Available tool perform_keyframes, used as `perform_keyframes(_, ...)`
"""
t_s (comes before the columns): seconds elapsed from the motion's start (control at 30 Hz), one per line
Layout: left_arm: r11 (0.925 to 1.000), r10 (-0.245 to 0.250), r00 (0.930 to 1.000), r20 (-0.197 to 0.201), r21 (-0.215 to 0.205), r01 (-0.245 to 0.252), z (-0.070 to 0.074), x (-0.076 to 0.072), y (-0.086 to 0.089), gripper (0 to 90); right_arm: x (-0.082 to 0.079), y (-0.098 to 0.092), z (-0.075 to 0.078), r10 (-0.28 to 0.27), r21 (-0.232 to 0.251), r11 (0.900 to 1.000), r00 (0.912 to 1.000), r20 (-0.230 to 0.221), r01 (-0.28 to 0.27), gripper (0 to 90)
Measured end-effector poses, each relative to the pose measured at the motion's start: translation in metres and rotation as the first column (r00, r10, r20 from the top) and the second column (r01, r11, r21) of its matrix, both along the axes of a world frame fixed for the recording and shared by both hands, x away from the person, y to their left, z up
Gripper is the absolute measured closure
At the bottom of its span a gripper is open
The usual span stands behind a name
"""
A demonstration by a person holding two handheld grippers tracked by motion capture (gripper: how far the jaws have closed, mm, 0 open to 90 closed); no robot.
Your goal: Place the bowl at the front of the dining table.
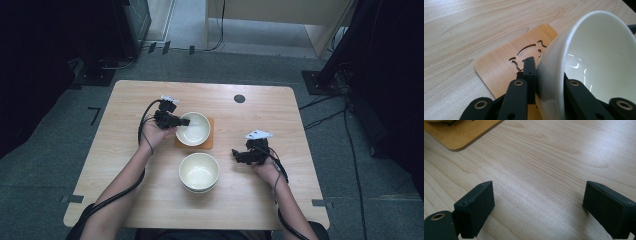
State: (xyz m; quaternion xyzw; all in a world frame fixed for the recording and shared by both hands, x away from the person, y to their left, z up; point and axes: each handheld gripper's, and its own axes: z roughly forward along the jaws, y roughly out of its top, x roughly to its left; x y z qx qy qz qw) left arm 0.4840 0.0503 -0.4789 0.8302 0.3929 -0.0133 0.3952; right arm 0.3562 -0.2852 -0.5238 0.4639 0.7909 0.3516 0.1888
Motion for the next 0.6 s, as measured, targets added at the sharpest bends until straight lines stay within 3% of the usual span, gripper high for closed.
perform_keyframes(0.37,0.9997,0.020,0.9998,0.005,-0.012,-0.020,0.0003,0.0019,0.0038,80.2,0.0000,0.0001,0.0000,0.004,0.001,1.000,1.0000,0.000,-0.004,9.6)
perform_keyframes(0.6,0.9998,0.006,0.9999,0.015,-0.020,-0.006,0.0035,0.0000,0.0062,76.7,-0.0004,0.0003,0.0000,0.003,0.002,1.000,1.0000,-0.001,-0.003,9.6)
